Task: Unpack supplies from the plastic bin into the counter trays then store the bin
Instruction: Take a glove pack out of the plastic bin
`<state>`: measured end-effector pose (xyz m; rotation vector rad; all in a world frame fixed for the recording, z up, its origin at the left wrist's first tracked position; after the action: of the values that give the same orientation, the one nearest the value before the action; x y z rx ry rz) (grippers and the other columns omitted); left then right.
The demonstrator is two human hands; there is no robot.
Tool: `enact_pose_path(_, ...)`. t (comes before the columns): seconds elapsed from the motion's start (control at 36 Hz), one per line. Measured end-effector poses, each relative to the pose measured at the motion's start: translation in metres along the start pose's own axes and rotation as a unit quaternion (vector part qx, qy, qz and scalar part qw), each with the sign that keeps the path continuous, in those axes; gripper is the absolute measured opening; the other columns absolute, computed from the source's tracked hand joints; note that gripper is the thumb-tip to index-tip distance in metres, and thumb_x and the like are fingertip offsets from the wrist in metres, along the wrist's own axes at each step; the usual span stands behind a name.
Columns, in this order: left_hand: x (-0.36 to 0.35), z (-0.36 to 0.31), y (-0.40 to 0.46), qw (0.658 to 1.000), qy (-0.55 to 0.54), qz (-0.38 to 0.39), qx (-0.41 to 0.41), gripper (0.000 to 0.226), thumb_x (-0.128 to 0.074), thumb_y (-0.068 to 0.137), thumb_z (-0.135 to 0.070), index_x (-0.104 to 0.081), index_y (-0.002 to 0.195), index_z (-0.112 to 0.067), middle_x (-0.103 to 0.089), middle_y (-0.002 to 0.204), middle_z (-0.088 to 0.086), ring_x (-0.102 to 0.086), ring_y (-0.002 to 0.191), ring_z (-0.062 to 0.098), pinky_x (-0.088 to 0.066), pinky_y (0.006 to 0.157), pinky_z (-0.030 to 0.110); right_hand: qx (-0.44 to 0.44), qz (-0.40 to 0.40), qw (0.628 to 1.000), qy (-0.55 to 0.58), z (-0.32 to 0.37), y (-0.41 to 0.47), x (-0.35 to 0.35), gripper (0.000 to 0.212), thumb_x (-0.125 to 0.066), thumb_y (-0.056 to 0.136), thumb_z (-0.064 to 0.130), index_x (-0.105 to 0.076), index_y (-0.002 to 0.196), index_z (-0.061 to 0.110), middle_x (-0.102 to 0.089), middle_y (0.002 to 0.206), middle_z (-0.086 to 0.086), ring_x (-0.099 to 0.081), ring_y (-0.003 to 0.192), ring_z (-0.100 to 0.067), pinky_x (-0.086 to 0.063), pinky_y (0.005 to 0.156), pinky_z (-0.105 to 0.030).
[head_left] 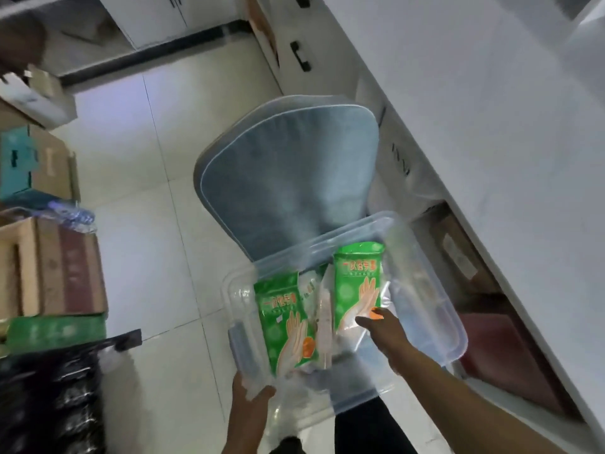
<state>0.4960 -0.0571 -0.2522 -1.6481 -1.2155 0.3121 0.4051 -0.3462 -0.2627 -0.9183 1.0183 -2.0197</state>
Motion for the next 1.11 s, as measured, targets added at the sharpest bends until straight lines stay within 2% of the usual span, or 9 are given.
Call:
enact_pose_path(0.06,-0.004,0.0,0.001,1.0,-0.001,-0.024,0.005,0.074,-0.076,0.077,-0.001,-0.043,0.143,-0.008,-0.057,0.129,0.015,-0.053,0.116,0.029,-0.049,0.082,0.033,-0.035,-0.008,0.999,0.011,0.001,0.038,0.003,0.067,-0.077,0.082,0.02,-0.046,0.139,0.0,-0.058,0.13,-0.017,-0.055,0.103,-0.026,-0.04,0.083,-0.029)
enact_pose_path(0.11,-0.006,0.002,0.001,0.998,-0.031,-0.053,0.02,0.081,-0.073,0.081,0.005,-0.035,0.151,-0.009,-0.049,0.144,0.019,-0.051,0.125,0.036,-0.042,0.094,0.039,-0.059,-0.017,0.998,0.009,0.001,0.071,0.005,0.081,-0.078,0.081,0.018,-0.034,0.146,0.0,-0.049,0.142,-0.02,-0.054,0.116,-0.031,-0.041,0.087,-0.03)
enact_pose_path(0.22,-0.01,0.009,0.0,0.994,-0.059,-0.08,0.053,0.079,-0.066,0.085,0.009,-0.033,0.152,-0.016,-0.05,0.145,0.017,-0.051,0.125,0.034,-0.042,0.1,0.04,-0.075,-0.054,0.995,0.021,0.01,0.124,0.004,0.09,-0.081,0.078,0.017,-0.027,0.148,0.003,-0.053,0.13,-0.019,-0.059,0.101,-0.031,-0.046,0.079,-0.033)
enact_pose_path(0.39,-0.012,0.008,-0.006,0.992,-0.064,-0.085,0.064,0.079,-0.066,0.085,0.004,-0.033,0.151,-0.026,-0.05,0.147,0.011,-0.05,0.132,0.035,-0.038,0.112,0.05,-0.073,-0.083,0.994,0.008,0.014,0.168,-0.006,0.071,-0.084,0.072,0.012,-0.045,0.129,0.0,-0.055,0.11,-0.013,-0.055,0.101,-0.028,-0.042,0.08,-0.034)
enact_pose_path(0.64,-0.01,0.004,-0.014,0.991,-0.085,-0.08,0.071,0.073,-0.066,0.089,-0.007,-0.035,0.15,-0.034,-0.047,0.15,0.007,-0.047,0.134,0.028,-0.037,0.112,0.049,-0.076,-0.138,0.986,-0.058,0.012,0.171,-0.006,0.056,-0.088,0.067,0.013,-0.063,0.11,-0.012,-0.069,0.1,-0.025,-0.06,0.081,-0.026,-0.049,0.068,-0.036)
enact_pose_path(0.75,-0.007,0.008,-0.017,0.989,-0.099,-0.083,0.067,0.069,-0.067,0.088,-0.005,-0.043,0.145,-0.034,-0.049,0.146,0.007,-0.048,0.132,0.029,-0.039,0.109,0.044,-0.077,-0.131,0.988,-0.035,0.011,0.168,-0.005,0.069,-0.082,0.073,0.006,-0.046,0.13,-0.01,-0.06,0.125,-0.028,-0.06,0.107,-0.031,-0.052,0.091,-0.047)
enact_pose_path(0.89,-0.002,0.01,-0.028,0.986,-0.112,-0.109,0.057,0.058,-0.065,0.089,-0.006,-0.05,0.138,-0.032,-0.051,0.131,0.0,-0.05,0.128,0.026,-0.04,0.104,0.041,-0.055,-0.116,0.991,-0.033,0.016,0.153,0.001,0.031,-0.074,0.078,0.004,-0.07,0.109,0.003,-0.07,0.108,-0.021,-0.067,0.095,-0.032,-0.052,0.074,-0.034)
enact_pose_path(1.0,0.001,-0.004,-0.052,0.984,-0.068,-0.158,-0.054,0.042,-0.06,0.089,0.002,-0.064,0.115,-0.031,-0.066,0.12,-0.005,-0.06,0.116,0.021,-0.043,0.092,0.033,-0.004,-0.105,0.994,0.015,0.021,0.122,0.005,0.038,-0.072,0.078,0.0,-0.07,0.114,0.012,-0.071,0.101,-0.019,-0.068,0.085,-0.034,-0.055,0.067,-0.037)
enact_pose_path(1.11,-0.003,-0.022,-0.074,0.988,-0.031,-0.072,-0.13,0.039,-0.059,0.09,0.005,-0.069,0.112,-0.026,-0.072,0.112,-0.009,-0.065,0.11,0.011,-0.046,0.09,0.022,0.092,-0.109,0.989,-0.031,0.031,0.068,0.011,0.035,-0.068,0.083,0.006,-0.068,0.118,0.012,-0.071,0.103,-0.015,-0.067,0.087,-0.033,-0.057,0.073,-0.042)
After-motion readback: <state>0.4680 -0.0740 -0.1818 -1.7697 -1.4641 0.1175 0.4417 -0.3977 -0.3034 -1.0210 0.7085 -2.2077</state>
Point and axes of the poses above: each hand's wrist, its own y-axis towards the middle knuckle, its own x-axis out of the back of the hand, z = x × y, the point moved 4 cm from there along y, towards the middle knuckle
